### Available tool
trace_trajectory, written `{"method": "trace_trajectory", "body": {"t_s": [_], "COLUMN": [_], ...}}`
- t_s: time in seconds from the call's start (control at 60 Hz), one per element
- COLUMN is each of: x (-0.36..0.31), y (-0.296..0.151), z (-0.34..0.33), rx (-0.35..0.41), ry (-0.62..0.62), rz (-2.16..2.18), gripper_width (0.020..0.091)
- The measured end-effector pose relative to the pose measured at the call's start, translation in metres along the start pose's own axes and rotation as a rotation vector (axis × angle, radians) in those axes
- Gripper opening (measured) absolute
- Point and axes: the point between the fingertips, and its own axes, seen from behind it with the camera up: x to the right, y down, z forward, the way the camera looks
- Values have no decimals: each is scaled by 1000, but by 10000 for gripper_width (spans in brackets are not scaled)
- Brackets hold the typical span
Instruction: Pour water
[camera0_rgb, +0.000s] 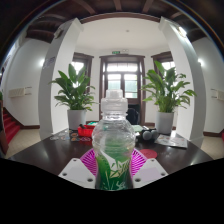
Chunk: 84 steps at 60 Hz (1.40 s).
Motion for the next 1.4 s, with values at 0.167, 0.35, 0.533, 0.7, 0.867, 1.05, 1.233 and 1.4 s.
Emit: {"method": "trace_trajectory", "body": {"t_s": [0.167, 0.35, 0.533, 0.7, 0.867, 1.05, 1.233, 1.4], "x": [6, 70, 148, 160, 145, 127, 117, 117], "y": [4, -17, -41, -68, -85, -94, -92, -90], "z": [3, 16, 72, 122, 151, 173, 183, 181], "rx": [-45, -110, -174, -143, -75, -15, 7, 8], "ry": [11, 93, 193, 223, 212, 206, 202, 201], "rz": [-14, -276, -799, -1347, -1733, -2067, -2255, -2186], "gripper_width": [365, 366, 364, 364, 363, 362, 333, 335]}}
